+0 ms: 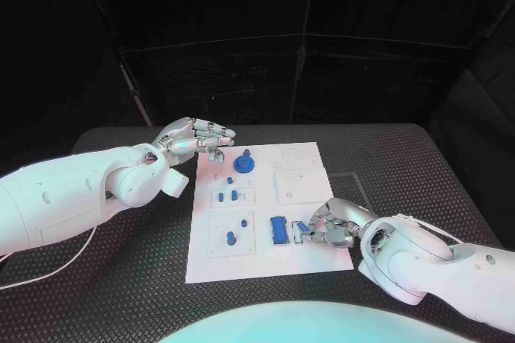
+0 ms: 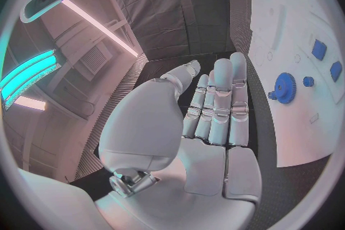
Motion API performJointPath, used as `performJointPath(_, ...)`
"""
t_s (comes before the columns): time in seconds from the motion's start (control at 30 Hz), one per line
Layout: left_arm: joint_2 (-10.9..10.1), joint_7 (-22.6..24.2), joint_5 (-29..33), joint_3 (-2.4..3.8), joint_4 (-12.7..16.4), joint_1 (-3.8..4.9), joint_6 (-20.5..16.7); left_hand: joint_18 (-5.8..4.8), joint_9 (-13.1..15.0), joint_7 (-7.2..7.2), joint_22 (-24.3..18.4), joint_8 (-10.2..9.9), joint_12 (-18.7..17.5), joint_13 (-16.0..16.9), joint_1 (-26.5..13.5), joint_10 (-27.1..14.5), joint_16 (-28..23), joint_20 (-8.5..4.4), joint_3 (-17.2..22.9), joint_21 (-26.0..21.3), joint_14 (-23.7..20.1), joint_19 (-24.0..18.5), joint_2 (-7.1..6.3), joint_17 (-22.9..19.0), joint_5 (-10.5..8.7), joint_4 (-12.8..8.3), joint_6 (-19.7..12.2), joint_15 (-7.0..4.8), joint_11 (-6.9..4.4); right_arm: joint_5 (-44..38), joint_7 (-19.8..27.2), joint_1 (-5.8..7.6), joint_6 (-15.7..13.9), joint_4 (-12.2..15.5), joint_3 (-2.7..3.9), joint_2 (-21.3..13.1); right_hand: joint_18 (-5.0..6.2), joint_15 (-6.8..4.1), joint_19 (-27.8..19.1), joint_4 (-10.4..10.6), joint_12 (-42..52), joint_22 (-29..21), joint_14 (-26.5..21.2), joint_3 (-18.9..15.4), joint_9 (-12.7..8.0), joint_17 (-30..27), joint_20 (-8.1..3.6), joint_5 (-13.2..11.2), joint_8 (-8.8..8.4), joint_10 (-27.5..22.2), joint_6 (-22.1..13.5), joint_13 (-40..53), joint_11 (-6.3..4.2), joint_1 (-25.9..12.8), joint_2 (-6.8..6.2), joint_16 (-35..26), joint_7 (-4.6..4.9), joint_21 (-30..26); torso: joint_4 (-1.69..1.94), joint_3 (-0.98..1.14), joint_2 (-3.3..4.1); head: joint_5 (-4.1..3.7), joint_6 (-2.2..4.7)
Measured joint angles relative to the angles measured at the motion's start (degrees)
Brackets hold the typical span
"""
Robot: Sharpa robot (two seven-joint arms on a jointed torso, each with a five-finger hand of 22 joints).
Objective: Assemble the parts on the task board
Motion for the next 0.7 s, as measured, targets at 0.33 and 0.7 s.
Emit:
performJointPath(0.33,0.06,-0.01,0.00,0.00,0.04,0.00,0.01,0.00,0.00,0.00,0.00,0.00,0.00,0.00,0.00,0.00,0.00,0.00,0.00,0.00,0.00,0.00,0.00,0.00,0.00,0.00,0.00,0.00,0.00,0.98,-0.60,0.00,0.44,-1.32,0.00,2.26,0.00,-0.02,0.00,0.90,-0.11,-0.07,0.00,-0.29,0.43,0.00,0.00,5.31,0.02,0.22,0.77,-3.82,-0.23,-2.89,-2.06,0.00,-0.60,0.00,-0.04,-0.03,0.00,-0.24,0.04)
performJointPath(0.7,-0.01,-0.03,0.00,0.00,0.16,0.00,0.05,-0.01,0.00,0.00,-0.06,0.00,0.00,0.00,-0.20,-0.20,0.00,0.00,-0.16,0.00,-0.21,0.00,0.20,0.06,0.00,0.16,0.00,0.21,0.21,1.27,-1.64,0.07,1.41,-2.32,0.07,3.35,0.00,-0.01,0.00,1.06,-0.11,-0.16,0.00,-0.45,0.57,0.00,0.00,5.53,0.19,0.31,0.97,-3.75,-0.31,-3.23,-2.30,0.00,-0.40,0.00,-0.04,-0.04,0.00,-0.26,-0.14)
